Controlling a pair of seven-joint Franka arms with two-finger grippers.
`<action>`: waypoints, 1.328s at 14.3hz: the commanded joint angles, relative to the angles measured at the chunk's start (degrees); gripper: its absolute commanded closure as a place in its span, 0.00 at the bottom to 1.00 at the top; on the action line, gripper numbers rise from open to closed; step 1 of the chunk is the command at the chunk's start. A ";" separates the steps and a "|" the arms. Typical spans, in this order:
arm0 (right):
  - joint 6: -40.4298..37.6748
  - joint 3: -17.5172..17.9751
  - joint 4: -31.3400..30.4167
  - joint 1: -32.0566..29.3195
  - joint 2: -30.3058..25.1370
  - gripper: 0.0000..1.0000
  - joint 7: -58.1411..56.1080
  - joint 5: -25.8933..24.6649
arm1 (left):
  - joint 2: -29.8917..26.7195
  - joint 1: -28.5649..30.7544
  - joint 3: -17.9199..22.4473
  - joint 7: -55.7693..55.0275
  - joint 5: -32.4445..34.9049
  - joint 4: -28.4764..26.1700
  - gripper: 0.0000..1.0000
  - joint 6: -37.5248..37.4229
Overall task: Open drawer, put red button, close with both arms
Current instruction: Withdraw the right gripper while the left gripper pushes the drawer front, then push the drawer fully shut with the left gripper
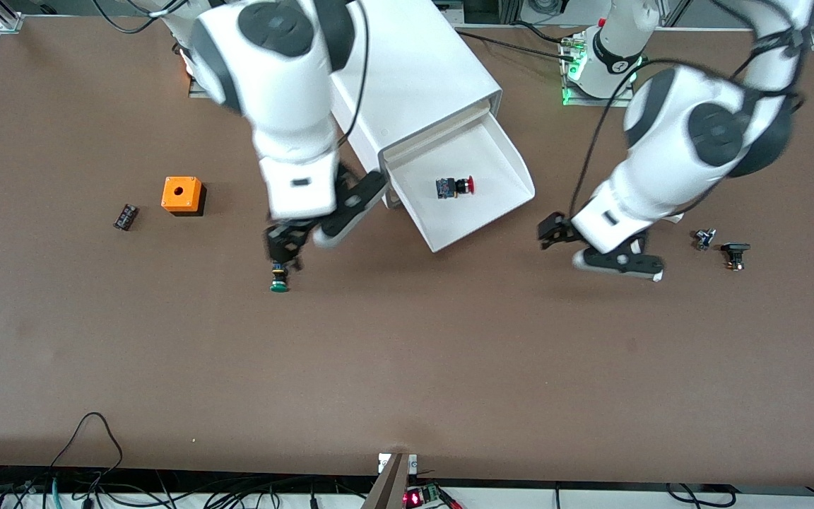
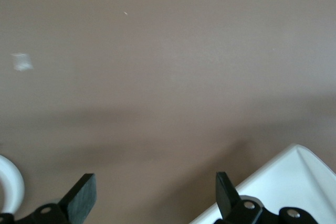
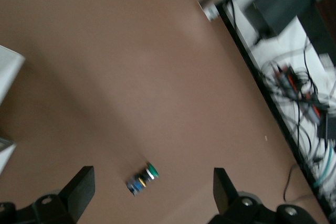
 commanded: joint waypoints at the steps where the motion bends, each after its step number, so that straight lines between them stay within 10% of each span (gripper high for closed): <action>1: -2.07 -4.08 -4.54 0.24 -2.20 0.00 11.59 0.14 | 0.46 -0.18 0.39 -3.93 1.35 -7.83 0.00 8.31; 7: -6.81 -6.21 -10.61 -5.62 -3.78 0.00 43.98 6.12 | 2.14 -6.59 0.48 -17.09 1.44 -16.10 0.00 15.97; 14: -2.35 -4.54 -21.85 -29.61 -11.51 0.00 32.86 8.66 | -5.50 -7.57 -3.11 -18.87 0.56 -27.52 0.00 15.98; 19: 0.13 -8.30 -24.33 -33.77 -16.44 0.00 20.64 13.06 | -7.36 -8.70 -9.27 -24.74 0.47 -28.60 0.00 13.08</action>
